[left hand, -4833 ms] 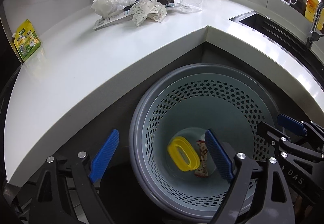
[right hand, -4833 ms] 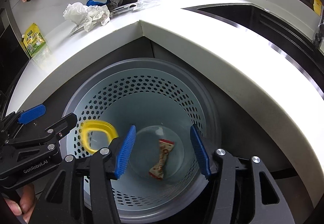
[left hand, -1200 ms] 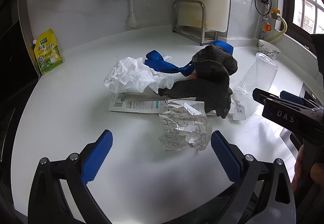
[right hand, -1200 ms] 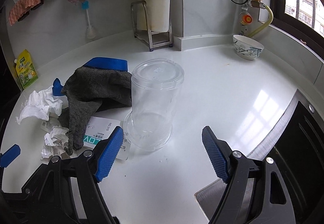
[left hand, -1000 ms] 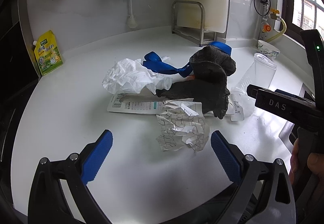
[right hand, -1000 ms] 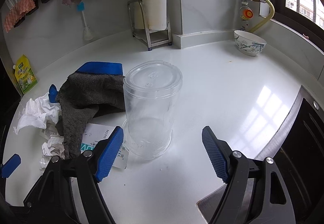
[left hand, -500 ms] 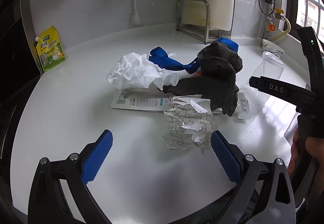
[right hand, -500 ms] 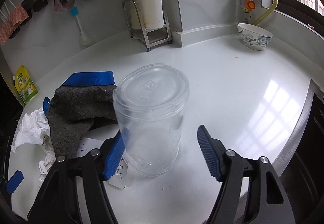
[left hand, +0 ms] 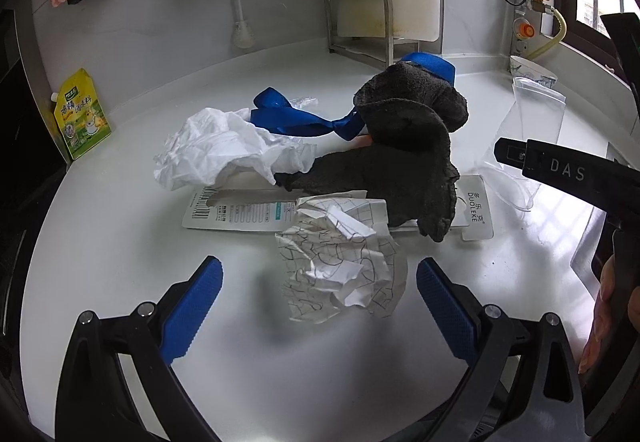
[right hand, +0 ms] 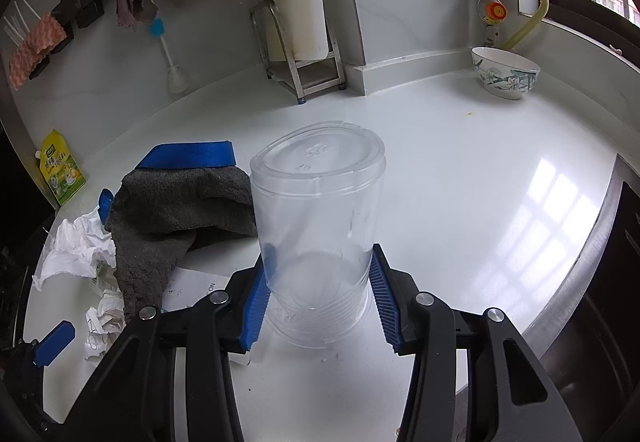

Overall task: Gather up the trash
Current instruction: 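Grasp the clear plastic cup with the right tool while the left tool grasps crumpled paper, then carry the cup and crumpled paper with both tools over the grey basket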

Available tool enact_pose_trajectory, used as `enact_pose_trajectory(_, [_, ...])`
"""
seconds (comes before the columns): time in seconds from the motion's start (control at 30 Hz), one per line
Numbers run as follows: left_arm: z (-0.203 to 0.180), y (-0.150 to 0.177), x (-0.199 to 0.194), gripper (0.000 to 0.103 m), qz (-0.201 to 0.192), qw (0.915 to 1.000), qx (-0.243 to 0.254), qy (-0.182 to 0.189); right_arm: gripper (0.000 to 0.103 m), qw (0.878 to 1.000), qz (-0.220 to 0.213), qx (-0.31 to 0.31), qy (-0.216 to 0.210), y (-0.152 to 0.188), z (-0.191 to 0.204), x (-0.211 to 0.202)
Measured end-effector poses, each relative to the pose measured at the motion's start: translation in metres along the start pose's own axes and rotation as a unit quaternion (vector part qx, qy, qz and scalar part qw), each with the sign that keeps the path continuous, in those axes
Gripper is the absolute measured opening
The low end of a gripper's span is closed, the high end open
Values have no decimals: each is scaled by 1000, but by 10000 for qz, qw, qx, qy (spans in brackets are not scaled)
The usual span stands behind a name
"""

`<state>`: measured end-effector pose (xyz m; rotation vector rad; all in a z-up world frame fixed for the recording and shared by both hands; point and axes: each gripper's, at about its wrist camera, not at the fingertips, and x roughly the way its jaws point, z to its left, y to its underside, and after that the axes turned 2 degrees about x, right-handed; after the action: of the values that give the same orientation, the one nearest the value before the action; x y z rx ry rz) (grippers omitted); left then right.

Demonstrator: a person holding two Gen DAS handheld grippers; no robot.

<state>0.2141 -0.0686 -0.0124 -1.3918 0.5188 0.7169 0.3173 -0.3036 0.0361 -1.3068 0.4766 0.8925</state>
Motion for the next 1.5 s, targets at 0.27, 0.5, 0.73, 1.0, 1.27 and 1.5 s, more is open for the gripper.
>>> enact_pose_trajectory(0.27, [-1,-4,17,79,220,9997,-140,44,46,10000,-16,28,-20,-1,-2,-1])
enact_pose_trajectory(0.5, [4,0,17,48,316,9992,-170,185,46,10000,-71,-24,28,1,-3,-5])
enact_pose_trajectory(0.73, [14,6,11,43,324,9989,-226,242,46,9999,-131,33,29,4,-5,-11])
enact_pose_trajectory(1.0, [19,11,1,43,270,9994,-55,211,46,9995,-225,142,151,9,-17,-21])
enact_pose_trajectory(1.27, [25,17,-14,43,181,9996,62,228,46,9986,-260,395,225,20,-32,-32])
enact_pose_trajectory(1.5, [30,20,-32,43,81,9994,123,299,46,9978,-402,125,519,32,-17,-60])
